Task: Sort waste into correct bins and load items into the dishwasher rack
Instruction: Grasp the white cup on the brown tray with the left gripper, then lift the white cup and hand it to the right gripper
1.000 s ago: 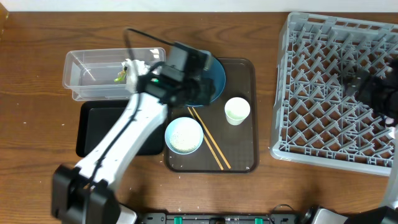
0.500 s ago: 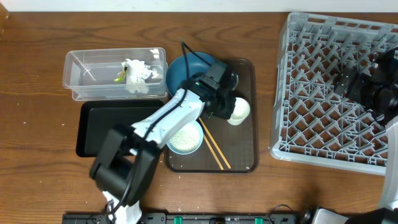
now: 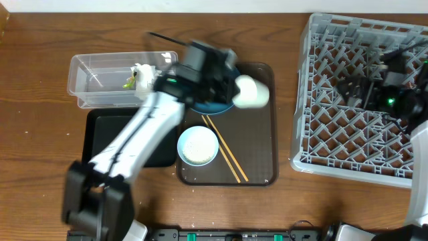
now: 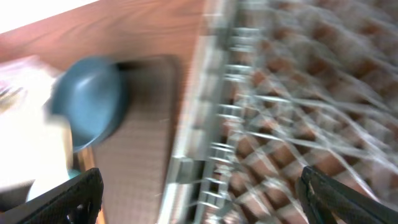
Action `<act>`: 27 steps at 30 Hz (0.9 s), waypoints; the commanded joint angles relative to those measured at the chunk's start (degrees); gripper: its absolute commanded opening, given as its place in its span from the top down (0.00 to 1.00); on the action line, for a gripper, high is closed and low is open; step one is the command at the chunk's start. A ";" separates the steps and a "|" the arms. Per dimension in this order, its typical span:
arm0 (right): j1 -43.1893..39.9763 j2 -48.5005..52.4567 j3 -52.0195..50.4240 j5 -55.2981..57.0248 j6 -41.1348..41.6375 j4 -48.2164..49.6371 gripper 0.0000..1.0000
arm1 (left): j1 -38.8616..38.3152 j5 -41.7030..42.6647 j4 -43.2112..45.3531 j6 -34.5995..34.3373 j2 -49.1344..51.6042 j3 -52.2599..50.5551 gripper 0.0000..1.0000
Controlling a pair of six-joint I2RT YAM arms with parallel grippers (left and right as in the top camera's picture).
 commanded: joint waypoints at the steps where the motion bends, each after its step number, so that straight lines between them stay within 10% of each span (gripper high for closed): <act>1: 3.85 0.52 -0.68 -16.72 -13.29 0.04 0.01 | 5.35 25.00 4.20 -5.68 -0.70 0.50 0.94; 6: 10.58 1.86 -0.68 -30.47 -23.58 0.98 0.01 | 7.80 39.98 9.22 -6.88 -0.11 0.50 0.94; 21: 24.87 2.73 -0.68 -31.61 -23.06 11.58 0.01 | 5.49 42.69 9.84 -7.32 -0.11 0.50 0.94; 27: 25.33 2.73 -0.68 -31.61 -23.04 11.56 0.17 | 5.46 42.71 9.84 -7.32 -0.11 0.50 0.94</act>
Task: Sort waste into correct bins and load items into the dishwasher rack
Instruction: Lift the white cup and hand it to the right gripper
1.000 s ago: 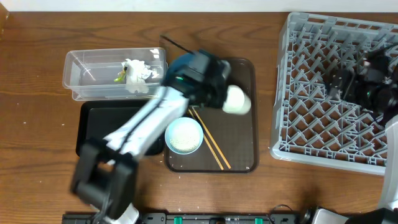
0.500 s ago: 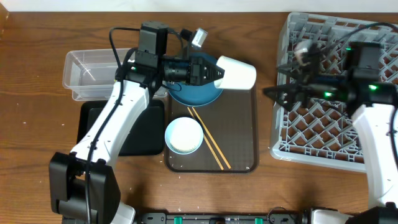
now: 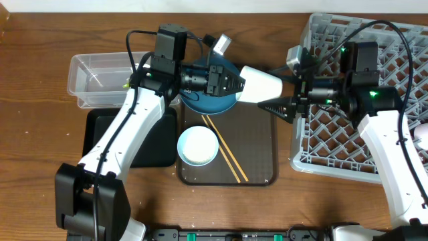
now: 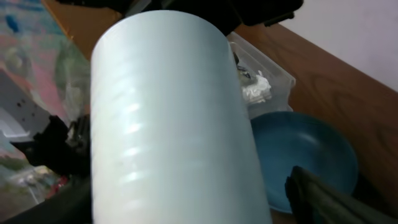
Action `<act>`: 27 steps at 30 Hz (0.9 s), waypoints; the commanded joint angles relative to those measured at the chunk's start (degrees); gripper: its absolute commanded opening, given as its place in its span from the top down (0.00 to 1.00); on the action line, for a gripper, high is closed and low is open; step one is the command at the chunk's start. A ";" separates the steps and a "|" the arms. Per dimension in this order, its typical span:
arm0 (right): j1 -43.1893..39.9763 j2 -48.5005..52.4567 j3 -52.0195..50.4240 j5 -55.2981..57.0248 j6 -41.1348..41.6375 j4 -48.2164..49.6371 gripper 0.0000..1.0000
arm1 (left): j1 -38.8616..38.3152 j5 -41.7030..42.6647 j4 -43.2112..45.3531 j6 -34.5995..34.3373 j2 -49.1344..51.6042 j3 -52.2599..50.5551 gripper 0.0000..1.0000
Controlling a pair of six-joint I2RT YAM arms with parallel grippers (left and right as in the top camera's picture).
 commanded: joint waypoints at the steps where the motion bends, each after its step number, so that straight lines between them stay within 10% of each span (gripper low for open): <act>1: 0.55 0.15 -0.35 -1.14 -0.24 0.07 0.22 | -0.20 2.05 0.26 0.11 0.22 0.37 0.94; 9: 0.52 0.15 -0.35 -1.14 -0.20 2.10 0.46 | -0.17 2.05 0.24 0.11 0.22 0.37 0.94; 12: 0.52 0.15 -0.35 -1.11 -0.22 2.16 0.45 | -0.17 2.05 0.24 0.11 0.22 0.37 0.94; 16: 0.42 0.15 -0.35 -1.11 -0.20 3.19 0.20 | -0.20 2.08 0.22 0.09 0.22 0.37 0.94; 27: 0.33 0.15 -0.35 -1.14 1.84 7.69 0.41 | -0.20 2.05 0.24 0.11 0.22 0.37 0.94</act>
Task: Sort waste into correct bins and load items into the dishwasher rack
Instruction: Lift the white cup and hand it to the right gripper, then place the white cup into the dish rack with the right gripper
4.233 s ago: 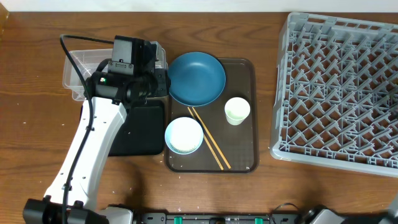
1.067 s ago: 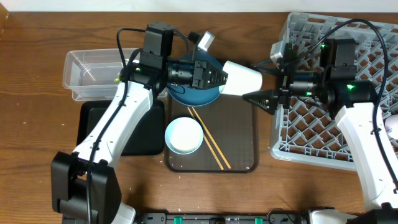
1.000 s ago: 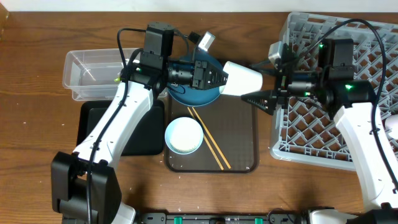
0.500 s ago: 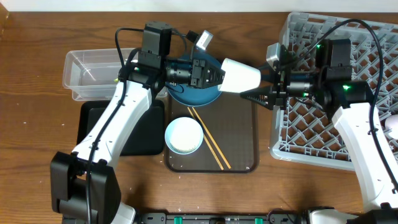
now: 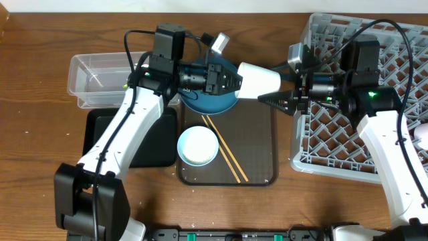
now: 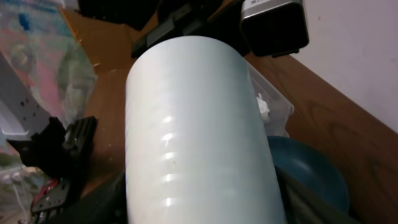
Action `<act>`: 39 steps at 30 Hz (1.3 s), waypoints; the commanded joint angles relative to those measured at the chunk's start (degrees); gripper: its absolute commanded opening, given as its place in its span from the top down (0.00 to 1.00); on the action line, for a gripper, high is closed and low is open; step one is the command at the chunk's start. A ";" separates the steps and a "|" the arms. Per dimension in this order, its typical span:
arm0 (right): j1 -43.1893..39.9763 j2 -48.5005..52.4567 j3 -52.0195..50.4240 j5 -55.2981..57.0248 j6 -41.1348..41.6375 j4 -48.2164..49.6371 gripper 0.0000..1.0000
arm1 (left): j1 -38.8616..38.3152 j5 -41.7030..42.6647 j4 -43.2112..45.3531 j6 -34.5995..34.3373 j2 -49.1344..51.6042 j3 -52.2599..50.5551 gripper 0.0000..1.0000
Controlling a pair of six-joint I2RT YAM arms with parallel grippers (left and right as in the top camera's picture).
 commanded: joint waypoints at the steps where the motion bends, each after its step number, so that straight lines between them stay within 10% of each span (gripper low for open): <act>1: 0.07 0.15 0.07 1.90 1.31 0.72 0.44 | -0.70 2.47 -0.20 0.52 0.20 0.37 0.94; 5: 0.04 0.15 0.07 1.95 1.44 0.31 0.54 | -0.70 1.90 -0.20 0.57 0.20 0.37 0.89; 9: 0.04 0.15 0.07 5.51 3.04 -1.09 0.59 | -0.61 -5.09 -1.07 2.62 0.20 0.35 0.63; 20: -3.85 -1.09 1.70 56.72 24.04 -11.58 0.93 | 0.42 -57.33 -26.93 8.09 -0.85 0.37 0.50; 39: -33.31 3.19 8.68 73.13 35.47 -30.18 0.99 | 3.67 -67.67 -32.94 9.16 -8.28 0.37 0.51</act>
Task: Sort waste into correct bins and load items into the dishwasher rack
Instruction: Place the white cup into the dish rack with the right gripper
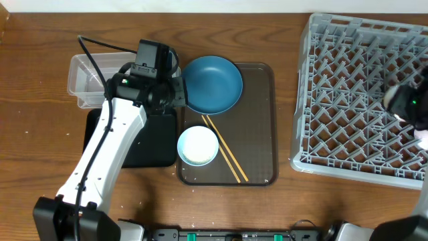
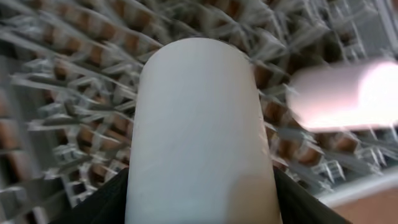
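Observation:
A white cup [image 2: 199,130] fills the right wrist view, with my right gripper [image 2: 199,208] shut on it above the grey dishwasher rack [image 1: 354,100]. In the overhead view the right arm [image 1: 409,106] shows only at the rack's far right edge. My left gripper [image 1: 172,94] hangs just left of the blue bowl [image 1: 212,84], over the black tray's top edge; its jaws are too dark to read. A small white bowl [image 1: 198,146] and a pair of chopsticks [image 1: 227,157] lie on the brown tray [image 1: 257,127].
A clear plastic bin [image 1: 90,80] stands at the back left, with a black tray [image 1: 144,147] in front of it. A blurred pale object [image 2: 342,96] lies on the rack to the right of the held cup.
The white cup has left my left gripper and is now in my right gripper alone, over the rack at the far right. The left arm has drawn back to the left of the blue bowl.
First my left gripper held the white cup over the blue bowl while the right arm was over the rack. Then the right gripper faced the cup above the brown tray, and closed in on it. Now the right gripper holds it over the rack.

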Action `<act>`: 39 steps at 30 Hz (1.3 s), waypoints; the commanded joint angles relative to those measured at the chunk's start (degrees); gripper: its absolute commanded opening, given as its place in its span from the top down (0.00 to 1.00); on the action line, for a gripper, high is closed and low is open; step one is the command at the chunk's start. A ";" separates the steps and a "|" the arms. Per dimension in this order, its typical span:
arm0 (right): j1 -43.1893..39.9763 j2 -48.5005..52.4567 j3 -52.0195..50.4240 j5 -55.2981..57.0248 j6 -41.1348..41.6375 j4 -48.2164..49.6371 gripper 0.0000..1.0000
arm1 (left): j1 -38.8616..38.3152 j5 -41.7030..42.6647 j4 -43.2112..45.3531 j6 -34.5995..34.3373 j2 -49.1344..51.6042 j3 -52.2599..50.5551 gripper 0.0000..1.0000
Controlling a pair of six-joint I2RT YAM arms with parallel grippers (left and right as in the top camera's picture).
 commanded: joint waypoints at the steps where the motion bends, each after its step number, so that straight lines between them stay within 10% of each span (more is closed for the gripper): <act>1: -1.99 3.08 0.66 2.03 1.49 -0.94 0.99 | 0.35 -1.44 -0.39 0.96 -0.22 0.37 0.51; 19: -3.08 13.64 0.63 7.50 3.65 -5.01 0.91 | 0.35 -1.44 -1.36 0.96 -0.22 0.37 0.50; 23: -3.45 13.64 0.63 7.50 3.65 -4.35 0.74 | 0.35 -1.44 -1.36 0.98 -0.22 0.37 0.50; 28: -3.82 13.64 0.66 6.99 3.65 -0.48 0.07 | 0.35 -1.44 -1.36 0.96 -0.22 0.37 0.51; 39: -3.32 8.48 3.52 -7.34 0.63 2.78 0.01 | 0.35 -1.44 -2.25 0.96 -0.22 0.37 0.49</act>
